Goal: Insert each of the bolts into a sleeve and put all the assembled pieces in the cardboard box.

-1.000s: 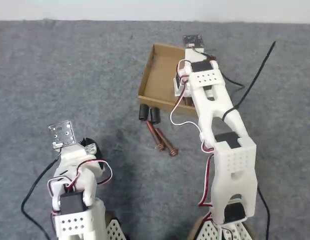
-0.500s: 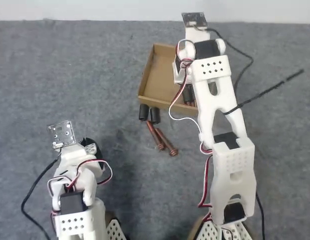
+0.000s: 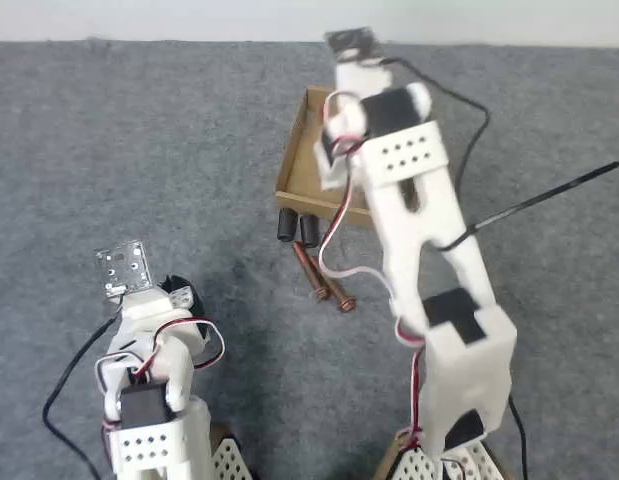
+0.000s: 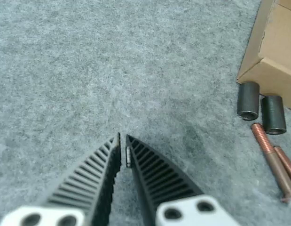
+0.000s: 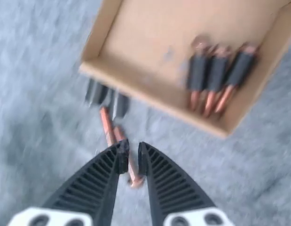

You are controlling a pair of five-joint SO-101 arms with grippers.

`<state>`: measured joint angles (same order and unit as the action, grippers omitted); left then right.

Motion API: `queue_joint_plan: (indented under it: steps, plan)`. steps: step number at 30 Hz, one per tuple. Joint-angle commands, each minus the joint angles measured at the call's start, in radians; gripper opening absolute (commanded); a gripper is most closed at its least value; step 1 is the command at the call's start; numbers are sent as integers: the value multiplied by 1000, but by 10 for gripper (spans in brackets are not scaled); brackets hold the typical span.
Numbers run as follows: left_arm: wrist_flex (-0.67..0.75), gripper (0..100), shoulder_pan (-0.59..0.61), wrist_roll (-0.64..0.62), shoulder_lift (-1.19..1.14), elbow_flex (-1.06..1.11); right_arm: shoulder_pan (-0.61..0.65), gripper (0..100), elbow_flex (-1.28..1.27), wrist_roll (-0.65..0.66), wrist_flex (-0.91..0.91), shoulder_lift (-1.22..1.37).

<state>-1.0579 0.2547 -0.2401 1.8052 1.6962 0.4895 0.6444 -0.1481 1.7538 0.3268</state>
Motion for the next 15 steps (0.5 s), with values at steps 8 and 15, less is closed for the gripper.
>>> queue_joint_plan:
  steps: [8,15]
  plan:
    - [-8,11,2,9,6,-12,133,6,-242,-12,39,-225]
    - [-8,11,2,9,6,-12,136,9,-341,-11,39,-228]
